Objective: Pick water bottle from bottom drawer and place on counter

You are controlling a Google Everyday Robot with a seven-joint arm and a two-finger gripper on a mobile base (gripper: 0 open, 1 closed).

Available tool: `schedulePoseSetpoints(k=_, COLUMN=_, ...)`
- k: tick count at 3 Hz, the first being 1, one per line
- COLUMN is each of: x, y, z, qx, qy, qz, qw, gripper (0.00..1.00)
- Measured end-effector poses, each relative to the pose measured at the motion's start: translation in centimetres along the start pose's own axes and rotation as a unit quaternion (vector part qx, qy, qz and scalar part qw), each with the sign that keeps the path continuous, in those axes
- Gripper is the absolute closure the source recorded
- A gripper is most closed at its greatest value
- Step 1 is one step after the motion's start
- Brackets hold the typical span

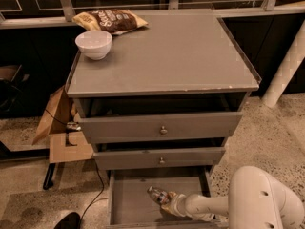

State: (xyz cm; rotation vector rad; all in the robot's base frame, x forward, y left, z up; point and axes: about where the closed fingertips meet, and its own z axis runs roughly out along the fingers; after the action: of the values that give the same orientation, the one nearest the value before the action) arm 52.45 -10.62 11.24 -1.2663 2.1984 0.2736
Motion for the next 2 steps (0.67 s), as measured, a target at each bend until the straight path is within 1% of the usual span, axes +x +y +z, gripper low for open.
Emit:
schedulePoseSetpoints(k=1, x=-0.1, y=0.0, z=-0.2, qx=0.0, qy=0.0, qz=0.0, qw=1.0, gripper=1.0)
schedulePoseSetpoints(k=2, x=-1.5, y=0.8, z=-3.8, qx=-0.043, qy=-0.018, qz=-0.051, qw=0.9976, gripper=1.0)
